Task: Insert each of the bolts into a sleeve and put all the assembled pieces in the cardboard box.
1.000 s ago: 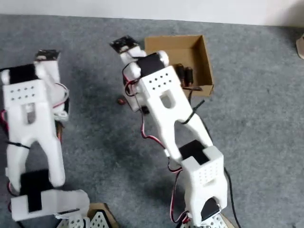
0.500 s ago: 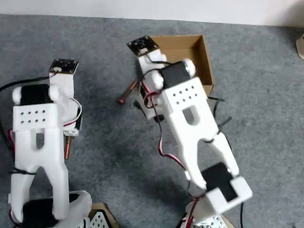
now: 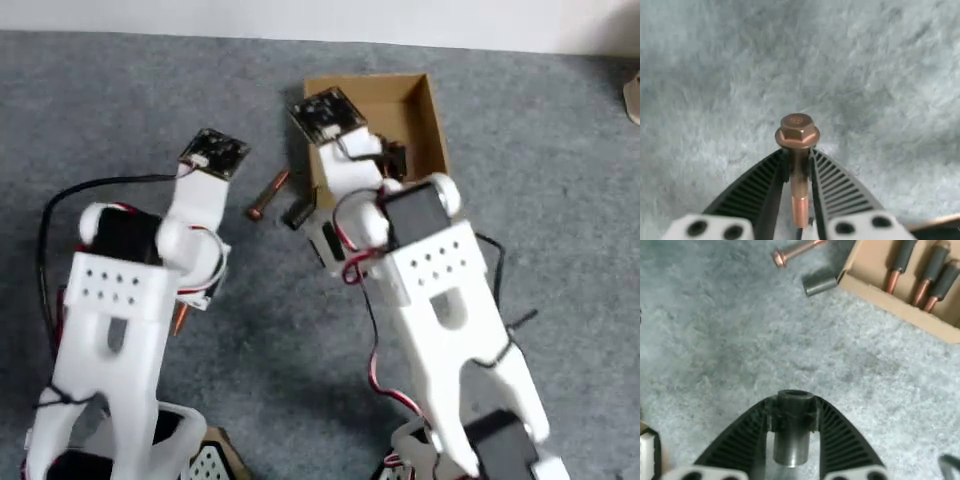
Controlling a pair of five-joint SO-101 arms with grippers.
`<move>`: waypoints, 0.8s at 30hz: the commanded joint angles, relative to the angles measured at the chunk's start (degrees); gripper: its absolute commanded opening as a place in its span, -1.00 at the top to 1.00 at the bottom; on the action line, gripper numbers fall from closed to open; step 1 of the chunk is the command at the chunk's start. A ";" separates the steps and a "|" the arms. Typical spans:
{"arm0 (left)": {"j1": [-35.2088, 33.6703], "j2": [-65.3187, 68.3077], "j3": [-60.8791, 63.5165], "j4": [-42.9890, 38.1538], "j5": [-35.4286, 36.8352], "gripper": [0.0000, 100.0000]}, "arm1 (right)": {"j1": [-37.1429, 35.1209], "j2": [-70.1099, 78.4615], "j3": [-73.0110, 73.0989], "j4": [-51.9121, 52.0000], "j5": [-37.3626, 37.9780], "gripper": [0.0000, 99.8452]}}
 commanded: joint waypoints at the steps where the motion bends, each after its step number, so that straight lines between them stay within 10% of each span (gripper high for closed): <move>1: 3.21 -3.74 -0.48 -2.73 -0.35 0.99 | 2.07 -7.78 5.49 -5.85 1.93 0.99; 24: 6.90 -19.91 21.67 -32.18 5.54 0.99 | 2.33 -37.58 45.93 -30.81 5.19 0.99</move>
